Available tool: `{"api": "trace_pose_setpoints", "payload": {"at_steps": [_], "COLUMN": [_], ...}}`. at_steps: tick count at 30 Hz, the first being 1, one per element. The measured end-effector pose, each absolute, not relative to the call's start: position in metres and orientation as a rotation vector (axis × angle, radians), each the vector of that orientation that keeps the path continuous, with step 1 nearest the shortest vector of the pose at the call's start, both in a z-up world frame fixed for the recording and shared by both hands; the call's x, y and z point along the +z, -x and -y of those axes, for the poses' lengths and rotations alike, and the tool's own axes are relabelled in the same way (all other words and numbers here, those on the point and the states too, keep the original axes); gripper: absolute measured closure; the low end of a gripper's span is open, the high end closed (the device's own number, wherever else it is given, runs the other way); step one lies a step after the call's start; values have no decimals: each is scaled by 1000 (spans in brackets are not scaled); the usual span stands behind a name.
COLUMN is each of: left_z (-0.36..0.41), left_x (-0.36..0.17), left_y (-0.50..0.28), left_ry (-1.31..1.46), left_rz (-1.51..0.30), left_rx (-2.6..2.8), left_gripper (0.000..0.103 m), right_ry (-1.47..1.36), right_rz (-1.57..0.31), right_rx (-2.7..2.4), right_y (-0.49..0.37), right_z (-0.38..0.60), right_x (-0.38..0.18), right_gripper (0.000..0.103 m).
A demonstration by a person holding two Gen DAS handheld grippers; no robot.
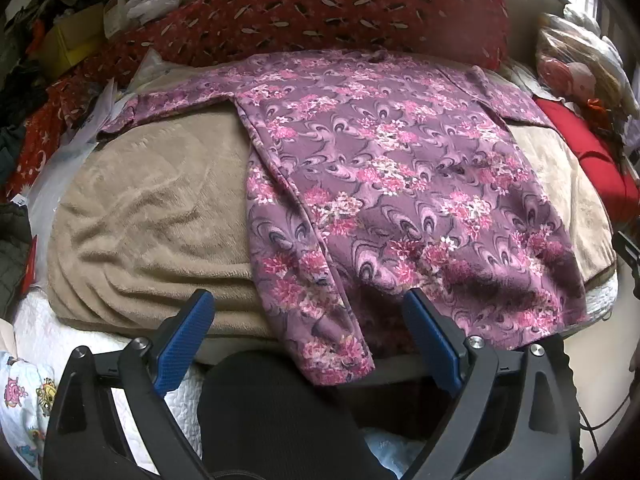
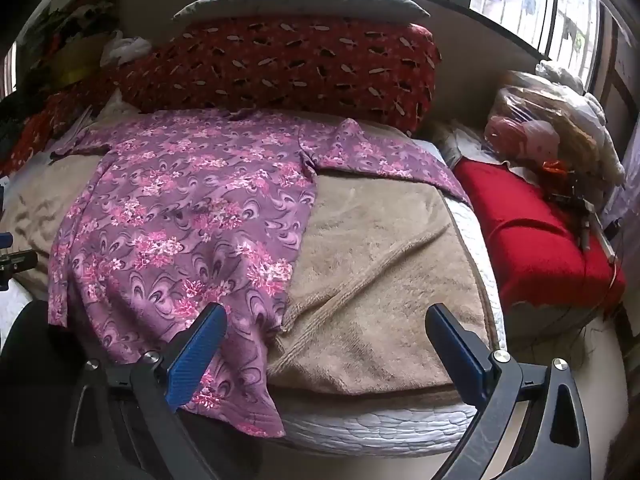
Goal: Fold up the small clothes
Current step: 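Move both grippers toward the hem of the purple floral garment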
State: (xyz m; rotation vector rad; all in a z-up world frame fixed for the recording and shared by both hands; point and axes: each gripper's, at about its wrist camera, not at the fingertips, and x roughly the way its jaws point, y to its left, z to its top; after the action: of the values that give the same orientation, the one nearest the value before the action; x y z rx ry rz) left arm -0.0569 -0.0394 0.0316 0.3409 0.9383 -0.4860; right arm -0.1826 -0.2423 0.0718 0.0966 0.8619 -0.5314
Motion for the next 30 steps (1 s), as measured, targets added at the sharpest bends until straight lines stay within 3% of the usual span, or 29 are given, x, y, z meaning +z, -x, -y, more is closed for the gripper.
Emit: {"api": "trace_pose_setpoints", "payload": {"at_steps": [30], "left_z": [44], "left_x": [24], "left_y": [47], "left_ry": [-307], "left_rz": [-1019], "left_rx": [-510], "left_gripper": [7], "right_ry": [-126], "right_rz": [-891], "right_rx": [-505], "right_y": [173], "right_z": [247], "right_x": [67], "right_gripper": [3]}}
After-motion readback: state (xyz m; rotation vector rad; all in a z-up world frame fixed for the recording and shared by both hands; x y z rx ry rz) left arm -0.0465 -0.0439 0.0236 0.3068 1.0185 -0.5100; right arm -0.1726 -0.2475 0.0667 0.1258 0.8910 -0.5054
